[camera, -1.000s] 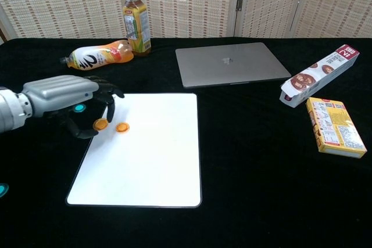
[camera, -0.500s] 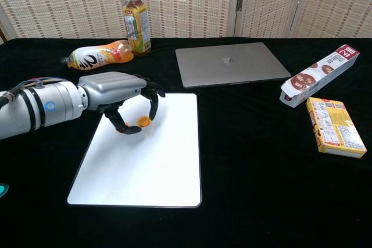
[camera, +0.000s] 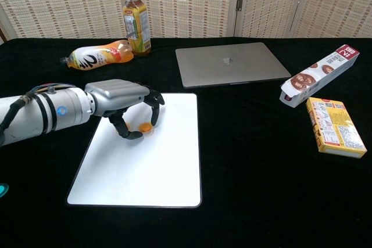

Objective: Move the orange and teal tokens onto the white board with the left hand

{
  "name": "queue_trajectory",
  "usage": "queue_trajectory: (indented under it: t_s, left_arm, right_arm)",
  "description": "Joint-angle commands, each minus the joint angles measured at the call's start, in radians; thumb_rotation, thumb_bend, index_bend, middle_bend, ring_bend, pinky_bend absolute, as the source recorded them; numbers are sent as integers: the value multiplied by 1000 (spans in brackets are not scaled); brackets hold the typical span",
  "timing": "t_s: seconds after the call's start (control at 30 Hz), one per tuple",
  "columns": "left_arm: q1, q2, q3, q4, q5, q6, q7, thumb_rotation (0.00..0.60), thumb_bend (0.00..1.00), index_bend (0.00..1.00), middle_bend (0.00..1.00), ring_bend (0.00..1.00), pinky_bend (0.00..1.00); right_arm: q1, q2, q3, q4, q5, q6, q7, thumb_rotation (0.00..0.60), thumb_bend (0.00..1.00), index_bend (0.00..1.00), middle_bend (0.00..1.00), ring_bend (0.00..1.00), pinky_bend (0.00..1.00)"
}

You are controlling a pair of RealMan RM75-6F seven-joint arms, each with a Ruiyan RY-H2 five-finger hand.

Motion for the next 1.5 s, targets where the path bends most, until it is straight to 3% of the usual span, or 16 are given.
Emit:
queue_trajectory:
  t_s: [0.03,0.23,0.53,0.93,1.5]
  left_arm:
    - [1,1,2,-3,-3,8,-3,600,410,347,159,64,0]
    - [26,45,-9,-38,12,56,-74,600,410,289,152,63,0]
    - [80,118,-14,42,-16,74,-199,600,411,376,152,65,0]
    - [117,72,26,255,-26,16,-286,600,411,417,152,79,0]
    - [120,5,22,384,21,7,-380,600,410,418,152,84,0]
  right_arm:
    - [0,0,0,0,1,-1,0,600,377,0,0,21,0]
    - [0,1,1,-3,-5,4,-2,600,376,0,0,19,0]
    - [1,-4,0,5,-6,0,5,600,377,0,0,21,0]
    - [11,-2,3,-4,-12,-8,-6,600,377,0,0,21,0]
    - [5,1,0,-16,-4,-5,-20,600,377,0,0,19,0]
